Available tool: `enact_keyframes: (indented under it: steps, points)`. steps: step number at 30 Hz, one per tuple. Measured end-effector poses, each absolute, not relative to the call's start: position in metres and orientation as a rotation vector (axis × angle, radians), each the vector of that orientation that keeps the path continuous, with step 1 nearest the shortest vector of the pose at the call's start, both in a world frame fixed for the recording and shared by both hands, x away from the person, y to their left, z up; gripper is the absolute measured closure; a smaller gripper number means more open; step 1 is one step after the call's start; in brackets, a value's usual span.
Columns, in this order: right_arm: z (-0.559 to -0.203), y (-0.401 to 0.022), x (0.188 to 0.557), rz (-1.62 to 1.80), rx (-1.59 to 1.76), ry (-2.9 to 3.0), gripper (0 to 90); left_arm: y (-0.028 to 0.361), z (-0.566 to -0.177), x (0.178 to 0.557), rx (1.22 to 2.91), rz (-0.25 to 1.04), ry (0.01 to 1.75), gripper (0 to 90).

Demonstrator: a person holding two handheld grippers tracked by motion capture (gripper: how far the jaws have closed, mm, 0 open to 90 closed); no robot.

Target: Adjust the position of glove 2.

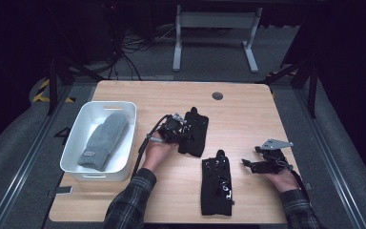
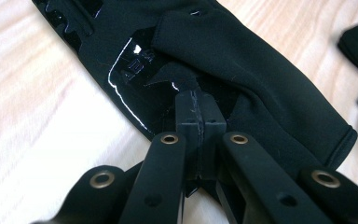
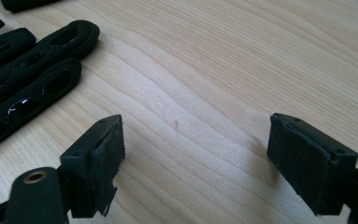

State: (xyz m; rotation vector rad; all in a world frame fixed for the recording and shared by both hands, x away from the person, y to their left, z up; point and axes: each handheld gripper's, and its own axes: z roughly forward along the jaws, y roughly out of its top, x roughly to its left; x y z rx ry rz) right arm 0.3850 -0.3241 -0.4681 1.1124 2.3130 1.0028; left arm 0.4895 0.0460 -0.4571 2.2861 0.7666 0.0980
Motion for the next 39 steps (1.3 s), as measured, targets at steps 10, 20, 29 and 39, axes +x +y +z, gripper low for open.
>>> enact_keyframes:
  steps: [10, 20, 29, 39]
  points:
    - [-0.468, -0.324, 0.385, 1.001, 1.113, 2.313, 19.4, 0.059, -0.455, 0.458, 2.333, 0.104, 0.765, 90.0]
    - [-0.468, -0.324, 0.385, 1.002, 1.114, 2.311, 19.2, 0.066, -0.455, 0.43, 2.342, 0.06, 0.732, 90.0]
    - [-0.468, -0.324, 0.385, 1.001, 1.115, 2.31, 19.1, 0.069, -0.454, 0.4, 2.379, 0.019, 0.685, 90.0]
    - [-0.468, -0.324, 0.385, 0.997, 1.117, 2.309, 19.0, 0.075, -0.455, 0.377, 2.401, -0.065, 0.585, 90.0]
